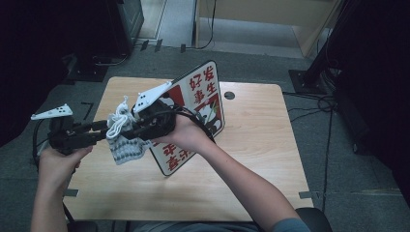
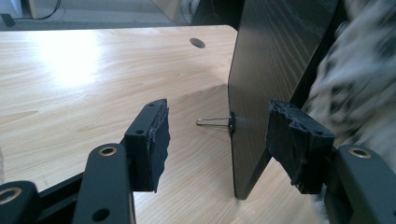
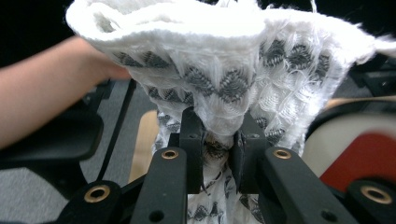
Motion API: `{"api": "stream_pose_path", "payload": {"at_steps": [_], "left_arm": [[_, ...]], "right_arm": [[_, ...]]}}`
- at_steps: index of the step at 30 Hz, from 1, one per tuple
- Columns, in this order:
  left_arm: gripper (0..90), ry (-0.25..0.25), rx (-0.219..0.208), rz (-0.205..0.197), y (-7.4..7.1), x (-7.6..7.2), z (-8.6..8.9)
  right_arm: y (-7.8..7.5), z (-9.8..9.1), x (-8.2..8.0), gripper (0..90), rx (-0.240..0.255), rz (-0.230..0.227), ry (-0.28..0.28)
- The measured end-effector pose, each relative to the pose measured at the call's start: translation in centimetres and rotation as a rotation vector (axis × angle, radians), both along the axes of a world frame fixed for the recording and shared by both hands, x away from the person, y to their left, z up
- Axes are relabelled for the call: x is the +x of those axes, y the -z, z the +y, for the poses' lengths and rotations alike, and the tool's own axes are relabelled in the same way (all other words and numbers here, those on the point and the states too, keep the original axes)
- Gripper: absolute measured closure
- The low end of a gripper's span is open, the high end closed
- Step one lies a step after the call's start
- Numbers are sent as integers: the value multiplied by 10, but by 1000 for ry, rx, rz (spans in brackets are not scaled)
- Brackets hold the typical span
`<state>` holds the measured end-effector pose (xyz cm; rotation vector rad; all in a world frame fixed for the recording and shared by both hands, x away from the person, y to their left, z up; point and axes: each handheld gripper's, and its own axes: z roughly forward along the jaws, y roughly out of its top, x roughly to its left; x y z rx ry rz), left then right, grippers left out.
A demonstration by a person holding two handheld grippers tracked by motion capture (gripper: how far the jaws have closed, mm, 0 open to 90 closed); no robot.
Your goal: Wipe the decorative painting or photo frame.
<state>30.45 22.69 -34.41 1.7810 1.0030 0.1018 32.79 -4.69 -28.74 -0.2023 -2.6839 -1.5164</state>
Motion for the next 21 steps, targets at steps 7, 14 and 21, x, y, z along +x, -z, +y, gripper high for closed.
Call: {"api": "stream_pose_path", "payload": {"at_steps": [7, 14, 21], "left_arm": [[398, 8, 1, -1, 0, 2, 0], [398, 6, -1, -2, 1, 2, 1], [397, 8, 1, -4, 1, 3, 0]], "right_arm": [[-8, 7, 3, 783, 29, 9, -11], [-2, 2, 9, 783, 26, 28, 13], [0, -2, 10, 784, 20, 50, 15]]}}
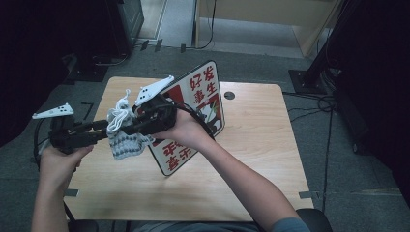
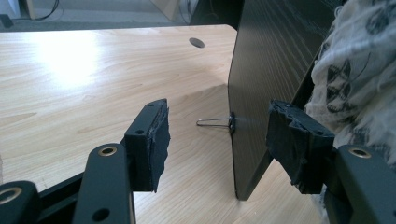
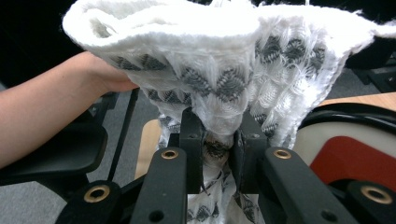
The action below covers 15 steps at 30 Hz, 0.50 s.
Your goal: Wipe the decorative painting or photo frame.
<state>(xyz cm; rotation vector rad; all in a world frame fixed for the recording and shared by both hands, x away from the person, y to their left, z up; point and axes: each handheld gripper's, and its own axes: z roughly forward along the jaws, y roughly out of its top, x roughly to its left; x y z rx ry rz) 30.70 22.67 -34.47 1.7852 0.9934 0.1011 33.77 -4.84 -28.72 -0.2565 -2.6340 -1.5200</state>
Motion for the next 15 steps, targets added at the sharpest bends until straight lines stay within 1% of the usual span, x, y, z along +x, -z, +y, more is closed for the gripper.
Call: {"api": "stream_pose_path", "payload": {"at_steps": [5, 9, 12, 15], "left_arm": [[398, -3, 0, 1, 0, 0, 1], [398, -12, -6, -2, 0, -2, 4], [398, -16, -10, -4, 0, -3, 7], [398, -21, -13, -4, 0, -3, 8]], "right_arm": [[2, 8, -4, 784, -12, -9, -18], [1, 20, -9, 783, -12, -8, -47], [-2, 27, -11, 782, 17, 4, -73], [-4, 29, -9, 782, 32, -1, -66]]}}
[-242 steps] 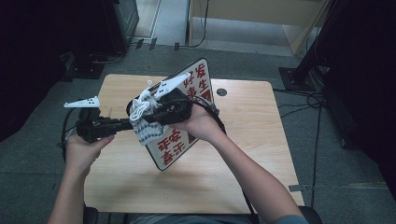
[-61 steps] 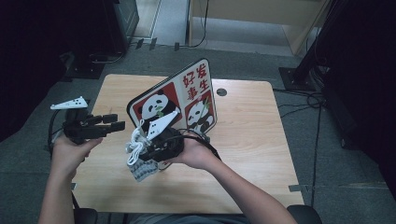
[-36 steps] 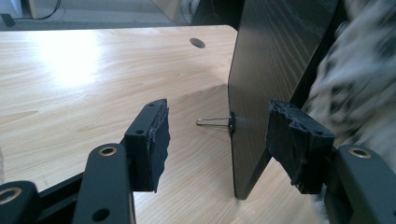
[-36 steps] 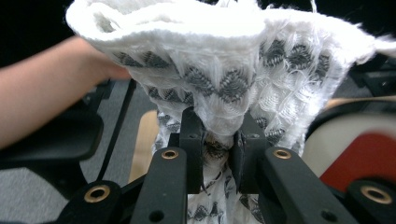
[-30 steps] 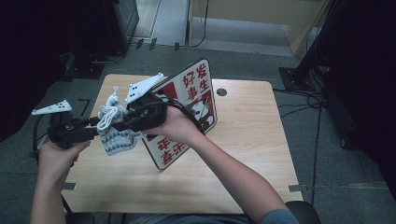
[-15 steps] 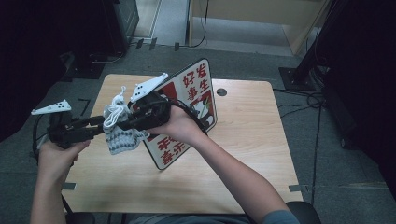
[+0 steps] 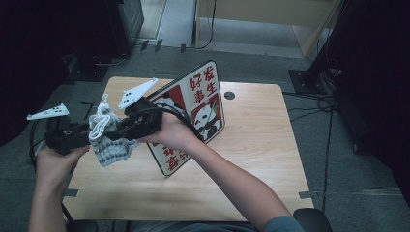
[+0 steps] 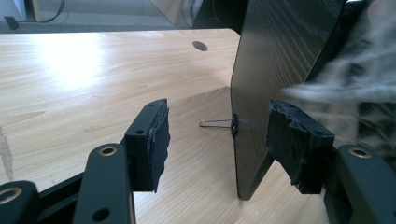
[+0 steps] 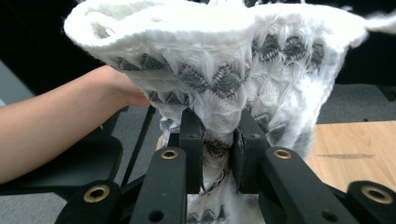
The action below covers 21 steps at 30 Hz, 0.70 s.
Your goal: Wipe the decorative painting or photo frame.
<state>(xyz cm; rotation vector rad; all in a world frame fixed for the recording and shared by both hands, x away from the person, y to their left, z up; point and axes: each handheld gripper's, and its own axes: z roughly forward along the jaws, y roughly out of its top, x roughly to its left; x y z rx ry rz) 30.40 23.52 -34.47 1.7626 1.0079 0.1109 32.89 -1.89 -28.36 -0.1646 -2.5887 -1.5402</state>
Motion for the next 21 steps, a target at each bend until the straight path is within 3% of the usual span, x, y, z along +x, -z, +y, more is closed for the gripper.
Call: {"api": "stream_pose_path", "payload": {"at_steps": [5, 9, 12, 21], "left_arm": [[398, 8, 6, 0, 1, 1, -1], [398, 11, 8, 2, 1, 2, -3], [398, 15, 12, 5, 2, 2, -5], [398, 21, 14, 3, 2, 3, -7]], "right_arm": [[6, -7, 12, 783, -24, 14, 47], [5, -19, 9, 785, -3, 10, 59], [4, -27, 6, 785, -11, -5, 73], [6, -44, 4, 798, -37, 11, 134]]}}
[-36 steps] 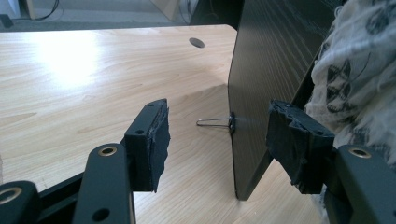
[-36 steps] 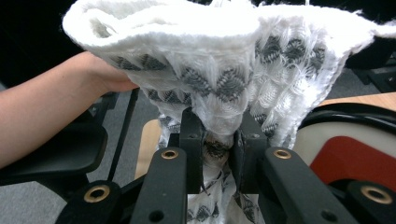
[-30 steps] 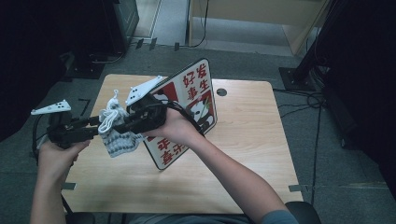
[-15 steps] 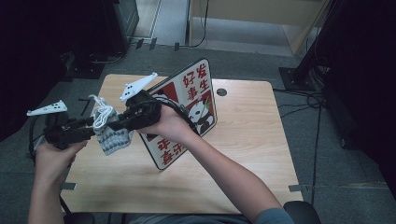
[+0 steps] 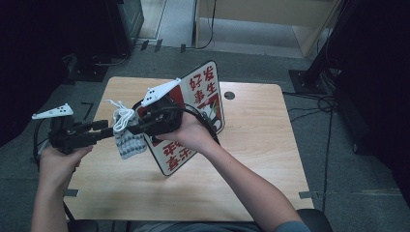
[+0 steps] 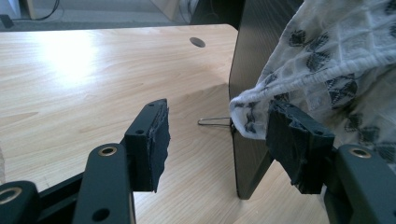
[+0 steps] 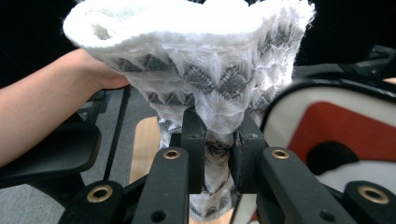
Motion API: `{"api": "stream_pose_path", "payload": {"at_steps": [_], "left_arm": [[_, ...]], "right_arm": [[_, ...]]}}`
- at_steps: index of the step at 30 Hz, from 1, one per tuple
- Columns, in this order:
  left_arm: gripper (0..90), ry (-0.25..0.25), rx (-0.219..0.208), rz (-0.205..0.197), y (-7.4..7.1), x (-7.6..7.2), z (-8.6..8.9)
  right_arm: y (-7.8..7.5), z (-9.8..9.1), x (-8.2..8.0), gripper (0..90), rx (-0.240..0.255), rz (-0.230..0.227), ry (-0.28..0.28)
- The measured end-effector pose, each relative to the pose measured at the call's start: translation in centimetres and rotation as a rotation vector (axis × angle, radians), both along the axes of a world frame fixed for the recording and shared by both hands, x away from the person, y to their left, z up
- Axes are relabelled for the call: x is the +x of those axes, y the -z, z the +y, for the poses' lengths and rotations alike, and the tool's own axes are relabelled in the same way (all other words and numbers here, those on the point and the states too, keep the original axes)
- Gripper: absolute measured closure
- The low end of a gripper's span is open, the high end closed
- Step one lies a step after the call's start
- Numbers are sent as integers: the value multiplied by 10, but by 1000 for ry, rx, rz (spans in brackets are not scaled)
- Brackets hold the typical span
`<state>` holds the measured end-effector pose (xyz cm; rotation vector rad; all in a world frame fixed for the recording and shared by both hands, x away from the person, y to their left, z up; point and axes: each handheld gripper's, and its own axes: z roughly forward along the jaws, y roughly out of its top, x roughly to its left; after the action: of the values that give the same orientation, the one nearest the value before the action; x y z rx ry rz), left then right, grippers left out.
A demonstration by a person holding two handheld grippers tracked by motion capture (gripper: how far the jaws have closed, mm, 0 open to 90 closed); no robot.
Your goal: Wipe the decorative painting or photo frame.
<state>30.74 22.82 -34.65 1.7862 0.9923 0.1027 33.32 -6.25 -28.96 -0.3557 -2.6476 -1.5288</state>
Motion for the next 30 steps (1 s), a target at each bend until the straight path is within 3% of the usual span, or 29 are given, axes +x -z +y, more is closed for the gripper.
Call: {"api": "stream_pose_path", "payload": {"at_steps": [7, 30], "left_arm": [[397, 6, 0, -5, 0, 0, 0], [391, 18, 5, -10, 0, 1, -1]], "right_arm": [[6, -4, 3, 808, -12, 39, 25], [29, -11, -1, 810, -57, 55, 46]]}}
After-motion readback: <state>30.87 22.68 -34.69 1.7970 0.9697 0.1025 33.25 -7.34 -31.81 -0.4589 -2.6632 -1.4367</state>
